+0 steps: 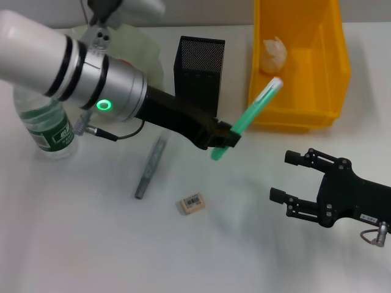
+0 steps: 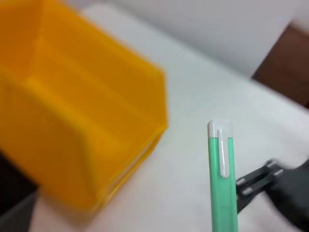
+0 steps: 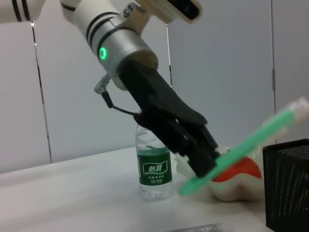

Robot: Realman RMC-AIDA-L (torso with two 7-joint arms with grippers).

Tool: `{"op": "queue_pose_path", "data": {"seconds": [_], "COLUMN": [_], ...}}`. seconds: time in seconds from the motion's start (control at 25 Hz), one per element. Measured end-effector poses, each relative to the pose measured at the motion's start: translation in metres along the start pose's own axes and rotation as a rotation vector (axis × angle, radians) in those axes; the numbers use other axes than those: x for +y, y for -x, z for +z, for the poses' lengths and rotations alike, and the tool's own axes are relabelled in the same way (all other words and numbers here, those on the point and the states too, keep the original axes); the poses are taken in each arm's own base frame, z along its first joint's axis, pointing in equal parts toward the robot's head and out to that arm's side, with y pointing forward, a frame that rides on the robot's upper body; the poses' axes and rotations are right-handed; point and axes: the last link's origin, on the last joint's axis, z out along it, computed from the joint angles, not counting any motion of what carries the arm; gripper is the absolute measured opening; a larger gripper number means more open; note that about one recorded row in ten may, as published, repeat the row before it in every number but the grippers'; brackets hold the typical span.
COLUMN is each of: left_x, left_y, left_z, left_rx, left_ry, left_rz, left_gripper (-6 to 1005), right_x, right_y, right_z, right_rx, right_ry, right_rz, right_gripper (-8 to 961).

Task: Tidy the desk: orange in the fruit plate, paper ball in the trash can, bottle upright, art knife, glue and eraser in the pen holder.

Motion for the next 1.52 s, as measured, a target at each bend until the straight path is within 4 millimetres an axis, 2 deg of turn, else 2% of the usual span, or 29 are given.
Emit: {"op": "queue_pose_path", "data": {"seconds": [0.04, 0.16, 0.36, 0.48, 0.56, 0.6, 0.76, 0.8, 0.88, 1.0, 1.24, 1.44, 1.48, 1.52], "left_x": [0.000, 0.006, 0.007, 0.004, 0.003, 0.000, -0.002, -0.004, -0.005, -0.006, -0.015, -0.016, -0.026, -0.026], "left_y": [0.000, 0.010, 0.019, 0.030, 0.036, 0.046, 0.056, 0.065, 0.069, 0.068, 0.050, 0.048, 0.038, 0.038], "left_z": [0.000, -0.005, -0.005, -0.002, -0.001, 0.001, 0.003, 0.006, 0.008, 0.014, 0.036, 0.038, 0.044, 0.044], "left_rx": [0.000, 0.217, 0.363, 0.490, 0.550, 0.662, 0.751, 0.842, 0.878, 0.917, 0.916, 0.911, 0.892, 0.892], "left_ry": [0.000, 0.124, 0.170, 0.182, 0.181, 0.155, 0.109, 0.036, -0.007, -0.089, -0.315, -0.341, -0.436, -0.436], "left_rz": [0.000, 0.058, 0.082, 0.073, 0.071, 0.092, 0.104, 0.123, 0.131, 0.157, 0.178, 0.176, 0.123, 0.123], "left_gripper": [188, 188, 188, 188, 188, 188, 188, 188, 188, 189, 189, 189, 189, 189], "right_x": [0.000, -0.002, -0.003, -0.003, -0.003, -0.004, -0.004, -0.005, -0.005, -0.007, -0.007, -0.008, -0.008, -0.008], "right_y": [0.000, 0.000, 0.000, 0.000, 0.000, 0.001, 0.001, 0.002, 0.002, 0.004, 0.003, 0.003, 0.002, 0.002], "right_z": [0.000, -0.001, -0.002, -0.002, -0.002, -0.002, -0.002, -0.002, -0.002, 0.000, 0.000, 0.001, 0.001, 0.001], "right_rx": [0.000, 0.004, 0.006, 0.008, 0.008, 0.008, 0.008, 0.008, 0.008, 0.007, 0.008, 0.011, 0.013, 0.013], "right_ry": [0.000, -0.005, -0.008, -0.009, -0.009, -0.010, -0.011, -0.010, -0.010, -0.006, -0.007, -0.011, -0.014, -0.016], "right_rz": [0.000, 0.001, 0.001, 0.000, -0.001, -0.001, -0.001, 0.000, -0.001, -0.006, -0.004, -0.001, 0.000, 0.000], "right_gripper": [754, 753, 752, 751, 751, 751, 750, 750, 749, 749, 747, 746, 746, 746]}}
